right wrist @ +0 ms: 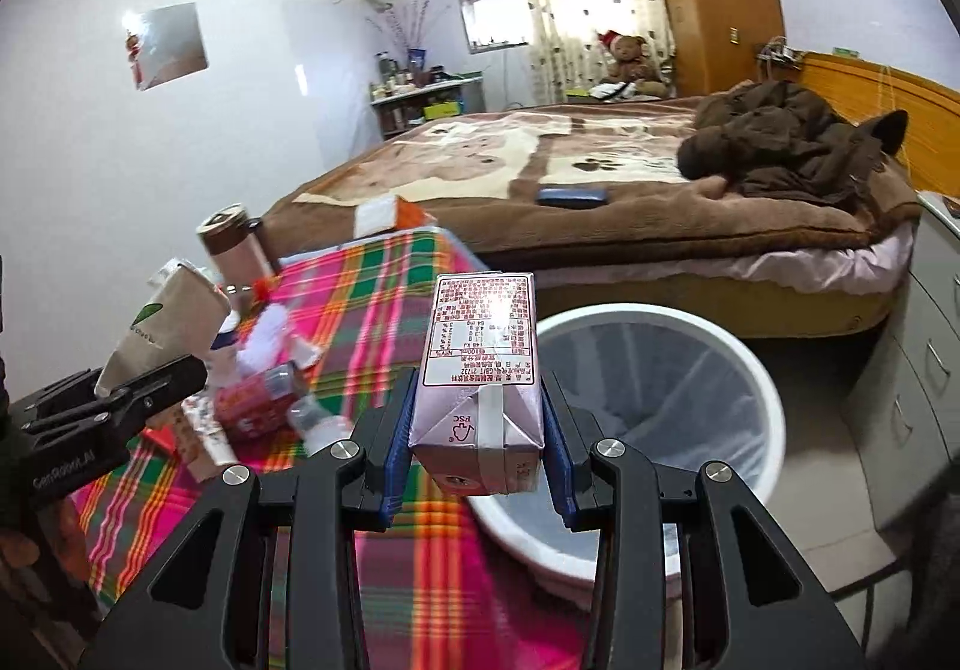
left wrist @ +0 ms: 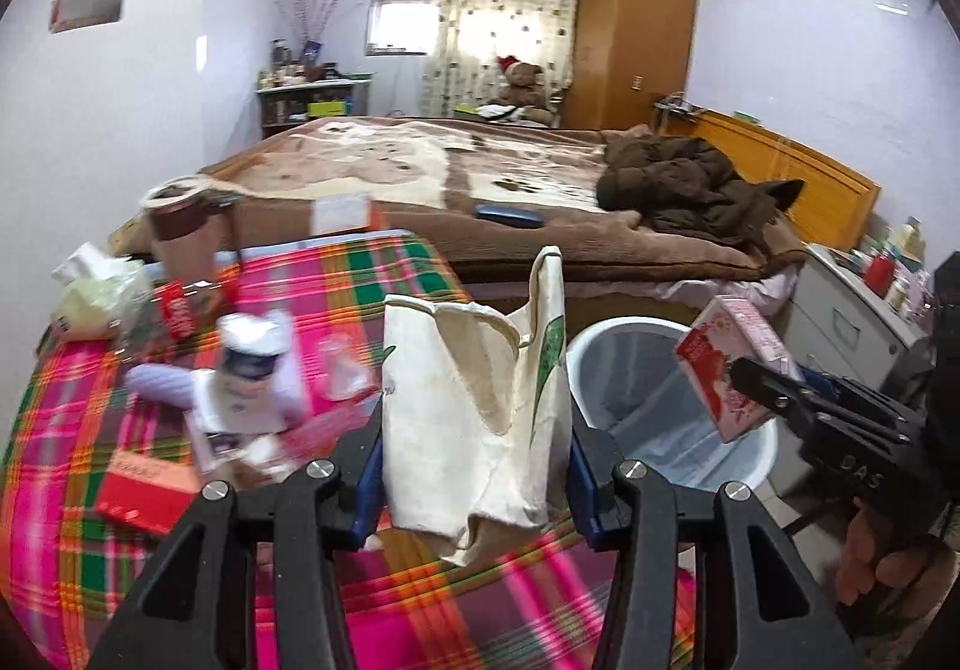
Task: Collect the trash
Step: 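Carry the carton in the right tool and bag in the left tool over the white bin, then open the left tool to drop the bag while the right tool drops the carton into the bin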
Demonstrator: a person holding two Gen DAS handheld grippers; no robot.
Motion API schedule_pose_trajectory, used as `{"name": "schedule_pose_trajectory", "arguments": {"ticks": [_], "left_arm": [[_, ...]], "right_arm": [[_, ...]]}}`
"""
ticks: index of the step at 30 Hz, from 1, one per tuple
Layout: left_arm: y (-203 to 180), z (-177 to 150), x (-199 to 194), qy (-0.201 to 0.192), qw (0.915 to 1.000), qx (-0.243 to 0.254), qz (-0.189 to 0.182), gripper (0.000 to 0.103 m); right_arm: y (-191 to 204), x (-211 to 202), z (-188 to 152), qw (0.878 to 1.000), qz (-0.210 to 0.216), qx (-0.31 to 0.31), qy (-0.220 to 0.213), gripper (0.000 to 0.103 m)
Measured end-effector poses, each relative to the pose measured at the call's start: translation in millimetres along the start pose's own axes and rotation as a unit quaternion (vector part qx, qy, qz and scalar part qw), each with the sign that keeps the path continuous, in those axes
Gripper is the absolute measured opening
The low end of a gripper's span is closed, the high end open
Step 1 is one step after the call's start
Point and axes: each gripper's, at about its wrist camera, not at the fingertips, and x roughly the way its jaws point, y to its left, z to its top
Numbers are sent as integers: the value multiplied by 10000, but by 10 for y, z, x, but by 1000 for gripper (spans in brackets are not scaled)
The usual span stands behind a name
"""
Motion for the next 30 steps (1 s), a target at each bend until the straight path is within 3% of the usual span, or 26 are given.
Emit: {"name": "schedule_pose_trajectory", "arguments": {"ticks": [14, 23, 30], "left_arm": [[-829, -15, 669, 524, 9953, 212, -789, 51], [-1082, -26, 970, 812, 9931, 417, -735, 52], [-1026, 5, 1001, 801, 9936, 291, -737, 78]], "right_arm": [[-692, 328, -40, 9973, -452, 223, 538, 39], [-902, 513, -74, 9950, -518, 235, 818, 39], [-1035, 573, -68, 9937, -526, 447, 879, 40]]}}
